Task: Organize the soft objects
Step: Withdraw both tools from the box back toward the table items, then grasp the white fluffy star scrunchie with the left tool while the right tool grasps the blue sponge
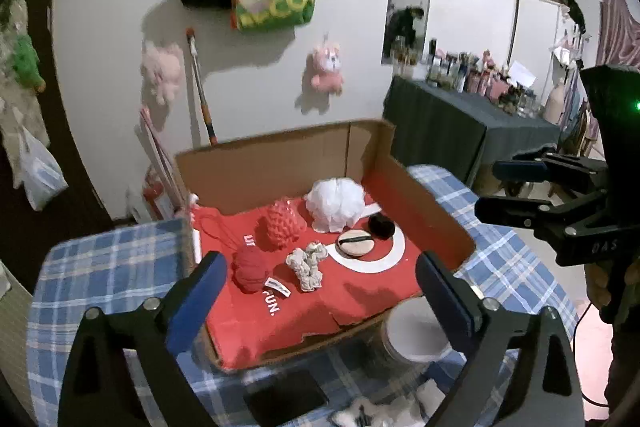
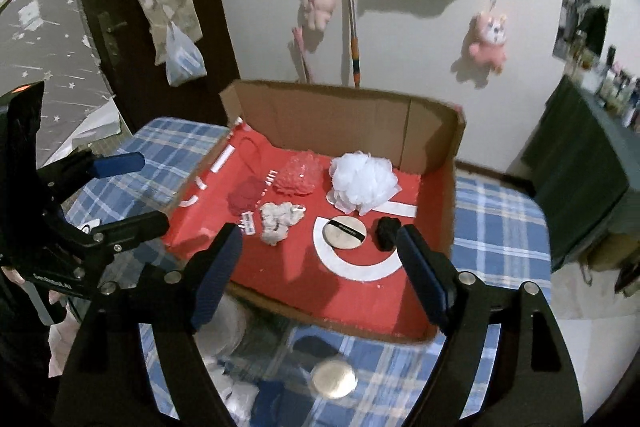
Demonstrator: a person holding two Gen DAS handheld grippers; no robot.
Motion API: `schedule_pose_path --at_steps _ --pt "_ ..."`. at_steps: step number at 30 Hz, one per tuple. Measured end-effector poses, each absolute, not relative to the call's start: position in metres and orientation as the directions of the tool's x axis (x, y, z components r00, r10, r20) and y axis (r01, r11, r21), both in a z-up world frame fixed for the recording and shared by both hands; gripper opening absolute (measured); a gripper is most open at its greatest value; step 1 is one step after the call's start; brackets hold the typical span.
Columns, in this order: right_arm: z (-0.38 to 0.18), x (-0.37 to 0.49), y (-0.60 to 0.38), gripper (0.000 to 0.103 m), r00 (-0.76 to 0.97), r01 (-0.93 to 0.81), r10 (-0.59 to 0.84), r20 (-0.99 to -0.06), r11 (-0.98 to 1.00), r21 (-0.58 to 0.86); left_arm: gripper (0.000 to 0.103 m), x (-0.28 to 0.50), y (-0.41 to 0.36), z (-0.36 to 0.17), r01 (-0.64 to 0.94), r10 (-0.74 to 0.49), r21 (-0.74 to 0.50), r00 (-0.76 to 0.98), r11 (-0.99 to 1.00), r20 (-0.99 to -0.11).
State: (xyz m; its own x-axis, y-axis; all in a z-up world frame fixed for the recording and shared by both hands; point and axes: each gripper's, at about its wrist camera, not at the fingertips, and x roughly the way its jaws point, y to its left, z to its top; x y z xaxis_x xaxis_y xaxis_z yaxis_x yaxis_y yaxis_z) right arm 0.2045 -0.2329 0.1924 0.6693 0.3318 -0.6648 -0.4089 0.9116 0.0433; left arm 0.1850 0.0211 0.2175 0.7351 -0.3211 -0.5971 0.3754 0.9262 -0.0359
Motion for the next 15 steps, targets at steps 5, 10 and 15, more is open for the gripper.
schedule_pose_path --at_steps 5,10,15 --pt "0.201 0.155 -0.238 0.081 0.746 -0.374 0.303 -0.593 0.927 0.002 0.103 0.139 0.029 0.224 0.352 -0.314 -0.023 0.8 0.936 -0.511" --pt "0.194 0.108 -0.243 0.087 0.803 -0.339 0.272 -0.531 0.94 -0.031 0.103 0.101 0.035 0.213 0.317 -0.296 -0.031 0.84 0.948 -0.455" --pt "0.175 0.067 -0.245 0.087 0.851 -0.289 0.225 -0.474 0.955 -0.065 0.103 0.075 0.037 0.193 0.303 -0.3 -0.065 0.849 0.951 -0.435"
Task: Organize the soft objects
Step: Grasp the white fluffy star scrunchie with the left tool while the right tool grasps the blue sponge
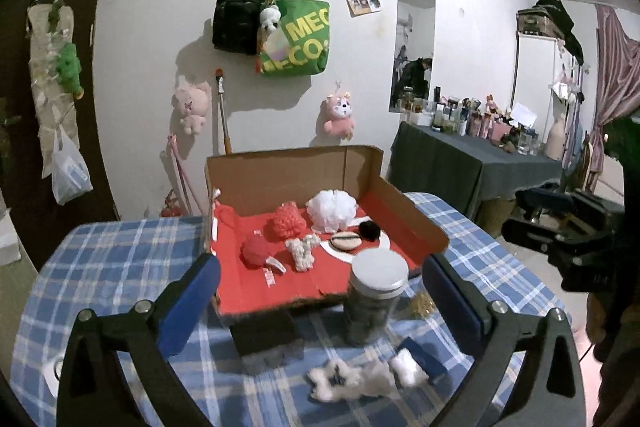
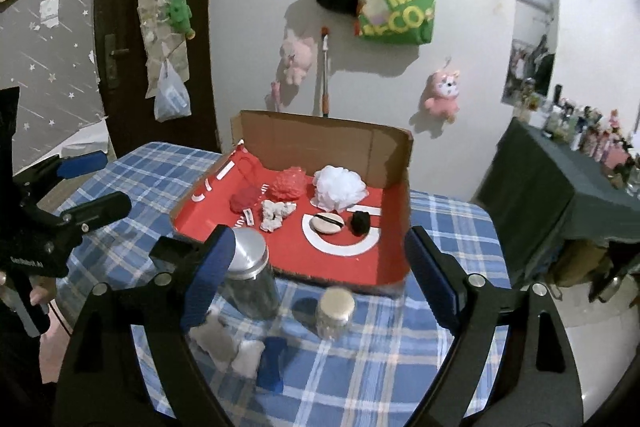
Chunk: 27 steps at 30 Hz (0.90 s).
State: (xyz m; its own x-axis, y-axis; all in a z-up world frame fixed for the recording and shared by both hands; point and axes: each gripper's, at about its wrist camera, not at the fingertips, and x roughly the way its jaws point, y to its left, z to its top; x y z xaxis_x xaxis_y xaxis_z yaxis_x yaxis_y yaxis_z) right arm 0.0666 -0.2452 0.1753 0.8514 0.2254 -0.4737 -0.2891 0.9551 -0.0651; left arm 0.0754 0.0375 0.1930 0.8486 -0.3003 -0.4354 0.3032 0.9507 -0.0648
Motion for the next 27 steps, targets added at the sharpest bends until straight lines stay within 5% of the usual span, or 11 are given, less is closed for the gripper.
schedule_pose_path --at_steps 16,27 --pt "0.077 0.035 -0.253 0.087 0.845 -0.201 0.168 -0.509 0.98 -0.011 0.103 0.057 0.043 0.093 0.233 -0.273 -0.142 0.795 0.962 -0.542" --pt "0.02 0.06 -0.257 0.087 0.745 -0.198 0.166 -0.646 0.98 0.023 0.103 0.08 0.043 0.044 0.225 -0.244 -0.118 0.692 0.967 -0.679"
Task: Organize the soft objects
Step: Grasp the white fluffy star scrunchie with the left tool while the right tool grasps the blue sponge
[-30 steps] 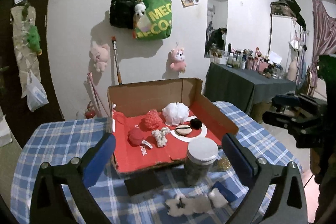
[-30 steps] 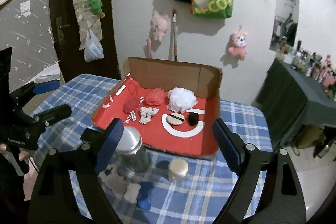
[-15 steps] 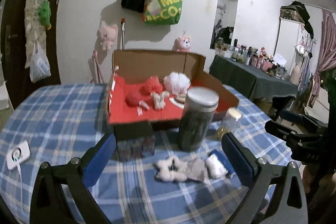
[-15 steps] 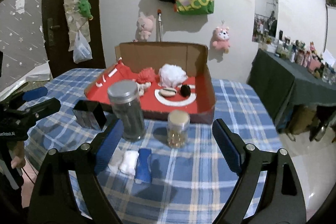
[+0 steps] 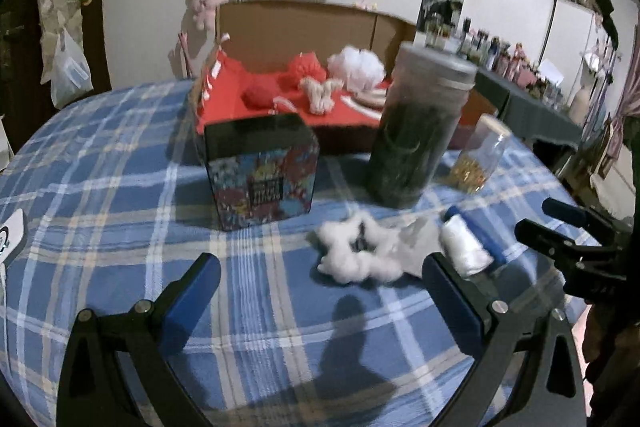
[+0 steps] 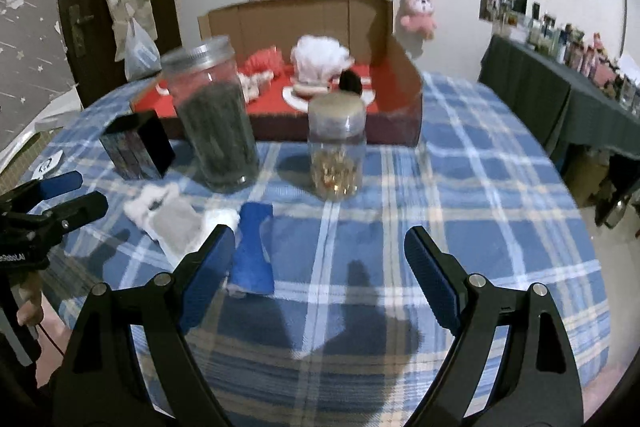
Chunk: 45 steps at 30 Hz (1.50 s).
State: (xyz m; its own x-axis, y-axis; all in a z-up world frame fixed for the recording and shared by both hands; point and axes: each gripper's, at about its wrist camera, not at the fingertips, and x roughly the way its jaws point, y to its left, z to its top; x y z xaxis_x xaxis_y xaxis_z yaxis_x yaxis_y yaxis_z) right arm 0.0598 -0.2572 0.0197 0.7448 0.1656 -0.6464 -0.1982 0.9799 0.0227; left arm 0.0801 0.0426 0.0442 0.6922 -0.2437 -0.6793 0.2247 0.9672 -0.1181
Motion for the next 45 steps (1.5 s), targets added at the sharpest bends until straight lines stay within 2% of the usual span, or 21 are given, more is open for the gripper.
schedule_pose_path --at_steps 8,17,30,37,45 --pt "0.003 0.079 -0.252 0.087 0.687 -0.221 0.179 -0.704 0.975 0.032 0.103 0.099 0.034 0.031 0.261 -0.239 -0.092 0.618 0.961 -0.749" --pt "-0.005 0.097 -0.244 0.087 0.604 -0.288 0.26 -0.754 0.953 0.098 0.103 0.109 0.024 0.027 0.303 -0.251 -0.079 0.586 0.95 -0.77" --pt "-0.012 0.095 -0.223 0.087 0.618 -0.328 0.188 -0.764 0.944 -0.033 0.103 0.119 0.015 0.023 0.308 -0.234 -0.056 0.579 0.95 -0.781" --pt "-0.008 0.098 -0.25 0.087 0.63 -0.27 0.166 -0.758 0.963 -0.013 0.103 0.117 0.03 0.024 0.288 -0.188 -0.01 0.597 0.957 -0.78" --pt "-0.01 0.098 -0.241 0.087 0.63 -0.299 0.167 -0.759 0.954 -0.039 0.1 0.12 0.04 0.024 0.263 -0.167 -0.003 0.603 0.965 -0.78"
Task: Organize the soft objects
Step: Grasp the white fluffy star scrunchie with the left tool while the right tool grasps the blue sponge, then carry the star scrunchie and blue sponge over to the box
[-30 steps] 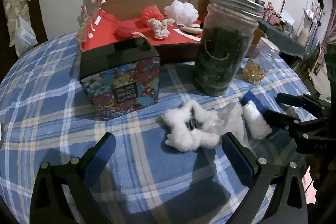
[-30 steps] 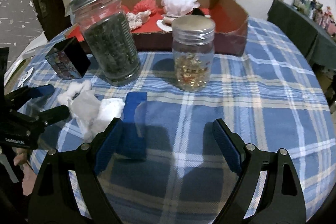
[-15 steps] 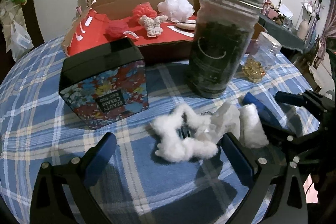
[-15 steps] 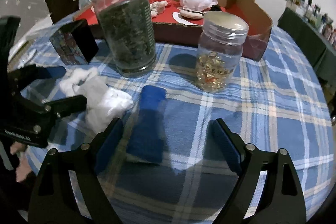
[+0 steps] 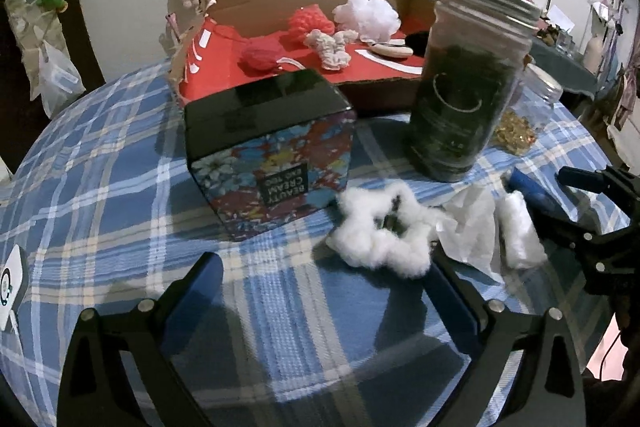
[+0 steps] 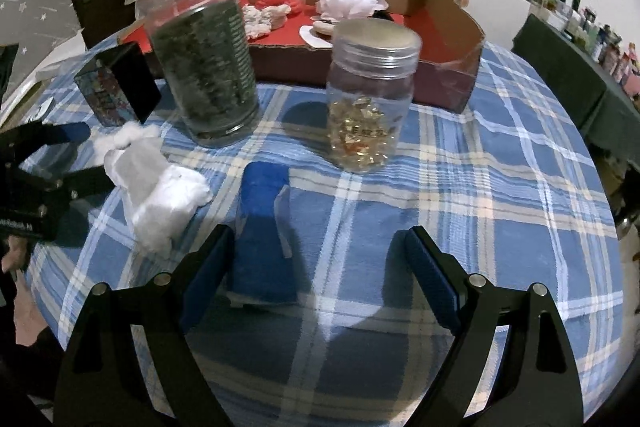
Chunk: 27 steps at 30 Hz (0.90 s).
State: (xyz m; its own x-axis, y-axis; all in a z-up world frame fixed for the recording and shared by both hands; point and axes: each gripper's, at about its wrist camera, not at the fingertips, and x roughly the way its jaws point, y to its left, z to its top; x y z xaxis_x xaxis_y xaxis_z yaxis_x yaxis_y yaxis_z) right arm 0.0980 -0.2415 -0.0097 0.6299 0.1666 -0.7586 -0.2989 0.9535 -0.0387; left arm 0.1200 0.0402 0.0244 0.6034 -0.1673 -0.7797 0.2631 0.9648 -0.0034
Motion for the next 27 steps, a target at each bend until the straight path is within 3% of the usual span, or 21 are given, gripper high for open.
schedule_pose_path --at_steps 8,10,12,13,14,15,27 --pt "-0.008 0.094 -0.233 0.084 0.627 -0.35 0.204 -0.752 0.936 -0.038 0.082 0.125 0.025 0.025 0.311 -0.223 -0.036 0.591 0.95 -0.775" --pt "-0.008 0.091 -0.228 0.075 0.626 -0.372 0.218 -0.749 0.927 -0.042 0.071 0.126 0.023 0.025 0.319 -0.242 -0.053 0.589 0.946 -0.771" --pt "-0.009 0.088 -0.225 0.052 0.624 -0.394 0.239 -0.744 0.918 -0.035 0.049 0.126 0.022 0.026 0.334 -0.273 -0.081 0.583 0.939 -0.765" --pt "-0.008 0.088 -0.224 0.045 0.622 -0.405 0.255 -0.74 0.914 -0.026 0.049 0.125 0.021 0.027 0.338 -0.283 -0.09 0.582 0.937 -0.762" --pt "-0.008 0.086 -0.223 0.028 0.619 -0.416 0.276 -0.735 0.909 -0.009 0.048 0.124 0.022 0.028 0.337 -0.29 -0.098 0.586 0.936 -0.757" --pt "-0.008 0.086 -0.223 0.025 0.617 -0.419 0.288 -0.732 0.908 0.003 0.048 0.123 0.022 0.028 0.336 -0.294 -0.103 0.588 0.936 -0.753" --pt "0.022 0.073 -0.228 0.023 0.67 -0.429 0.348 -0.656 0.903 0.041 0.047 0.093 0.024 0.061 0.366 -0.325 -0.088 0.66 0.926 -0.677"
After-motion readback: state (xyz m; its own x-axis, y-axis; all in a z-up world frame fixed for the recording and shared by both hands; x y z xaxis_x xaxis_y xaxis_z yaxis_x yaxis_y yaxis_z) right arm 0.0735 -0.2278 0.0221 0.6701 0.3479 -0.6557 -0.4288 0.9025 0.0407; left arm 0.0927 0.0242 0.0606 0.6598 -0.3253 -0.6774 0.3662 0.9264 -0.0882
